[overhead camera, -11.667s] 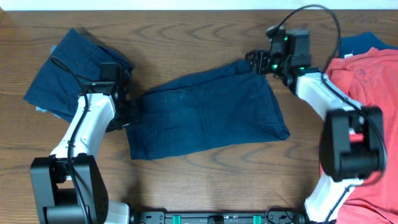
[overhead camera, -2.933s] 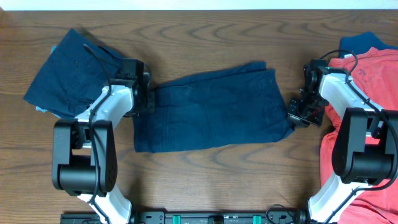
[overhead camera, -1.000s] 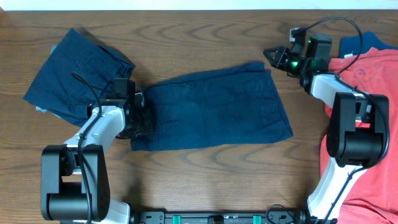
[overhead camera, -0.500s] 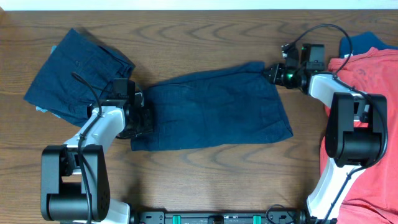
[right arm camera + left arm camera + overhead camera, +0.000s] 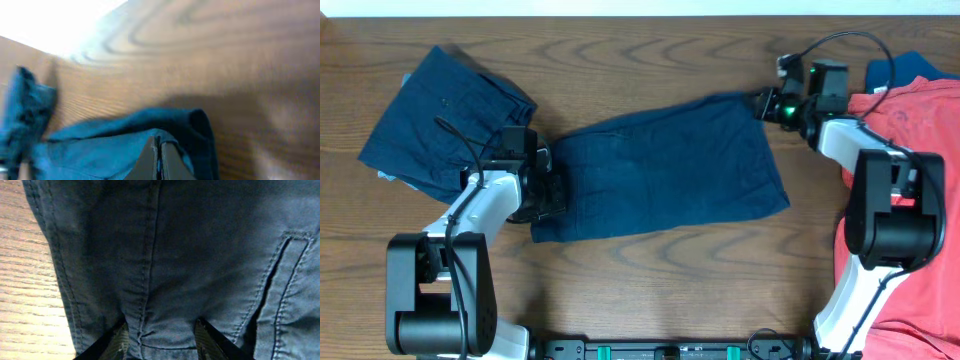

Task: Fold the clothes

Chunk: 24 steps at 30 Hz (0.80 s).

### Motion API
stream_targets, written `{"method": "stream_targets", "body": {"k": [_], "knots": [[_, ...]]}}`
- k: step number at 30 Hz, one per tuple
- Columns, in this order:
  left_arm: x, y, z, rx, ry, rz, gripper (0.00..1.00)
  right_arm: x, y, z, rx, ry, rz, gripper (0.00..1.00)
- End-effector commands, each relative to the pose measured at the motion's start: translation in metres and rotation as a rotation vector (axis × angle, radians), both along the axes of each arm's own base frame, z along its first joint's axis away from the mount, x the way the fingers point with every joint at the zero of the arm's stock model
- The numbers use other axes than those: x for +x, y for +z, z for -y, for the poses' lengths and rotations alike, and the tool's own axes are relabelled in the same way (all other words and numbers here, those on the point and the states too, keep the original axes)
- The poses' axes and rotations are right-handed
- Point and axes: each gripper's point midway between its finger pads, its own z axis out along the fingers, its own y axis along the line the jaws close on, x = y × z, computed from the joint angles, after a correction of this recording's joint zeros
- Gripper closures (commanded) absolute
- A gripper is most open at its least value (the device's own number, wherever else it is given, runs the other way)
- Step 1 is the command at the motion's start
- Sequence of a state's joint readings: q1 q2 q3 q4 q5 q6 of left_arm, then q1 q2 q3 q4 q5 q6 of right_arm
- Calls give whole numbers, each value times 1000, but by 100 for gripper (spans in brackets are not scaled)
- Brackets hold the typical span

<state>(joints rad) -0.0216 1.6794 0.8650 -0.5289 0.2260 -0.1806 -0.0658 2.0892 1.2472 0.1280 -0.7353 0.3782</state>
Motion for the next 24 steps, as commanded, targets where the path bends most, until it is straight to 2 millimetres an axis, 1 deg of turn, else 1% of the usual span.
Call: {"method": "stream_targets", "body": {"k": [1, 5, 10, 13, 14, 16, 17, 18, 21, 22, 24], "knots": [[-28, -31, -2, 16, -5, -112, 55, 0, 34, 4, 107, 1, 17, 99], [-27, -31, -2, 16, -5, -108, 55, 6, 29, 13, 67, -55, 17, 99], [-27, -31, -2, 16, -5, -108, 55, 18, 13, 28, -55, -187, 7, 99], [-27, -31, -2, 16, -5, -108, 55, 21, 9, 27, -108, -206, 21, 97], [-27, -31, -2, 16, -5, -108, 55, 21, 8, 24, -123, -191, 30, 87], [-27, -31, -2, 16, -5, -108, 55, 17, 6, 17, -140, -145, 40, 61], [-27, -31, -2, 16, -5, -108, 55, 14, 6, 14, -140, -116, 43, 54], [-27, -31, -2, 16, -5, -108, 54, 11, 5, 11, -130, -91, 35, 51], [-25, -30, -2, 15, -6, -105, 54, -2, 9, 13, -94, -58, -9, 52], [-25, -27, -1, 14, -6, -109, 54, -7, 14, 14, -92, -43, -15, 52], [-22, -15, 5, -24, -10, -115, 54, -19, 26, 15, -97, -11, -22, 55]]}}
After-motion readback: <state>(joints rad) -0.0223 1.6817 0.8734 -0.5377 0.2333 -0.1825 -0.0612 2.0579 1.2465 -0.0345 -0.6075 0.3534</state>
